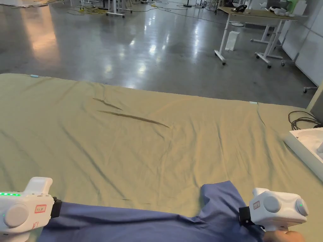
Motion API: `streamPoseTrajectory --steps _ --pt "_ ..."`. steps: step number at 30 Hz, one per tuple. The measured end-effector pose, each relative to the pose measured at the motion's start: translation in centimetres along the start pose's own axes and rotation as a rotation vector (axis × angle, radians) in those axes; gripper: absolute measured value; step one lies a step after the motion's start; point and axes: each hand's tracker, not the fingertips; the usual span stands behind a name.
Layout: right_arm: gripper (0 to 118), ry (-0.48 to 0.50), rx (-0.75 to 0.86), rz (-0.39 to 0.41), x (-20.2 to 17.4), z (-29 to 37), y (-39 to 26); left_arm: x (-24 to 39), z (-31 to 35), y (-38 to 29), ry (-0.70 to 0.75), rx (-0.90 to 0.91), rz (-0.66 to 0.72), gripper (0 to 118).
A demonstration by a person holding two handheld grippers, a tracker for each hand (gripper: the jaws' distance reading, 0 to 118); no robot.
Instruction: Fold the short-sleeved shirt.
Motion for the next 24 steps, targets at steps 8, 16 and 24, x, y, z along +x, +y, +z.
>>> streamPoseTrajectory --steps 8,16,24 --pt "0 0.075 0.088 -0.043 0.6 1.8 -1.4 -0.4 0.0 0.3 -0.003 0.002 0.012 3" --pt "0 0.139 0.233 -0.073 1.6 10.1 -4.3 -0.4 3.6 0.6 -0.032 0.052 0.017 3" --pt "0 0.143 0.331 -0.049 2.6 17.9 -9.6 -1.2 10.2 -1.5 -0.069 0.133 0.006 3"
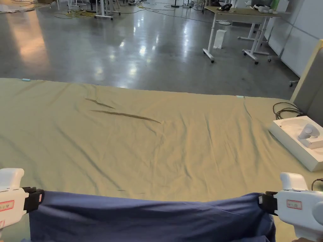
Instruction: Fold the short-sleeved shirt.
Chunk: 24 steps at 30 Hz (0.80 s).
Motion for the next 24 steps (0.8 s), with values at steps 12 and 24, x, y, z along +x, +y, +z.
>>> streamPoseTrajectory --steps 12,24 --pt "0 -0.023 -0.126 0.05 -0.2 6.3 -10.8 -2.0 4.7 -9.6 -0.046 -0.146 0.002 3" --pt "0 -0.141 -0.317 0.093 -0.3 0.1 -17.8 -2.9 -0.2 -15.9 0.015 -0.386 -0.018 4"
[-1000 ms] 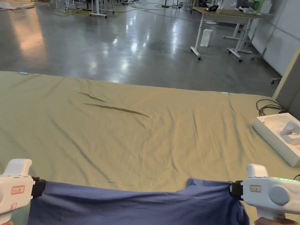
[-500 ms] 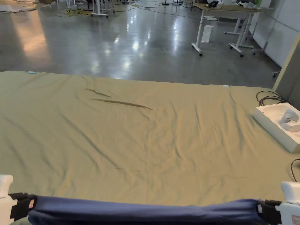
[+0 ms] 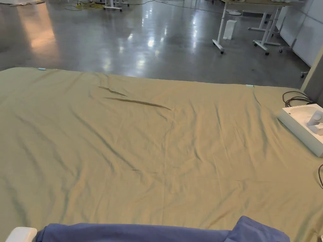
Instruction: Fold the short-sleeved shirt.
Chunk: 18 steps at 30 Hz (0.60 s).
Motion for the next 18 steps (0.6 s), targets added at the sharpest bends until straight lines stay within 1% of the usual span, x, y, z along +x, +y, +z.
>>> streamPoseTrajectory --steps 4,6,7,8,9,10,11,13,15,16,18 --pt "1 -0.032 0.01 0.005 -0.9 -1.1 0.0 0.2 -0.3 0.7 0.024 -0.004 -0.013 10" --pt "8 -0.044 0.006 -0.001 -1.0 -0.9 0.1 0.2 -0.1 0.9 0.021 -0.008 -0.008 18" --pt "20 -0.052 0.01 -0.003 -1.1 -0.4 0.1 0.2 0.2 1.0 0.021 -0.001 -0.002 33" --pt "20 -0.06 0.014 -0.005 -1.1 0.2 0.1 0.2 0.7 1.2 0.025 0.021 0.009 33" --pt "24 -0.076 0.028 -0.004 -1.2 1.0 0.2 0.3 1.3 1.2 0.027 0.042 0.02 38" --pt "33 -0.106 0.075 -0.004 -1.3 2.1 0.3 0.3 1.9 1.6 0.032 0.092 0.049 51" --pt "45 -0.11 0.117 -0.006 -1.4 3.1 0.5 0.4 2.6 1.9 0.033 0.134 0.062 62" --pt "64 -0.109 0.217 -0.043 -1.7 5.2 1.3 1.0 4.0 2.8 -0.001 0.232 0.074 63" --pt "66 -0.093 0.321 -0.08 -2.1 6.9 2.4 2.2 5.1 3.9 -0.002 0.325 0.052 64" --pt "68 -0.076 0.398 -0.094 -2.4 7.8 3.0 2.9 5.7 4.5 -0.002 0.376 0.031 64" --pt "68 -0.051 0.535 -0.114 -3.4 9.1 4.1 4.7 6.7 5.7 0.002 0.451 0.009 64"
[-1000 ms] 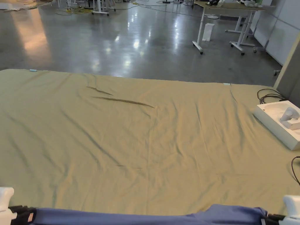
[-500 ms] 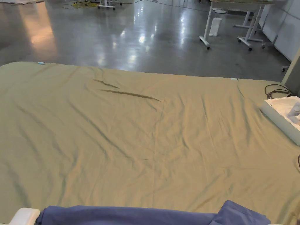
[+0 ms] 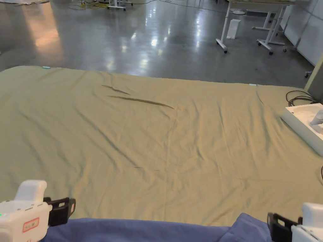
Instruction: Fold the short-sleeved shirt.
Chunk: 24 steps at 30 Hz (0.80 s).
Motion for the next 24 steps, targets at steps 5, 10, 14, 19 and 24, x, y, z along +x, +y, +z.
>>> streamPoseTrajectory --steps 5,10,14,19,24 --pt "68 0.015 0.286 -0.004 -4.5 1.6 3.3 4.6 1.1 3.3 -0.02 0.236 0.0 64" --pt "52 0.035 0.482 0.044 -8.9 2.6 5.3 9.0 3.0 5.1 0.022 0.456 -0.079 44" --pt "12 0.02 0.521 0.054 -11.3 2.9 6.0 11.0 3.5 5.9 0.007 0.475 -0.13 15" --pt "0 0.046 0.537 0.022 -12.0 2.9 6.1 11.6 3.4 5.7 0.034 0.479 -0.119 1" --pt "0 0.034 0.549 0.014 -12.2 2.8 6.2 10.7 3.3 4.9 0.039 0.474 -0.078 1"
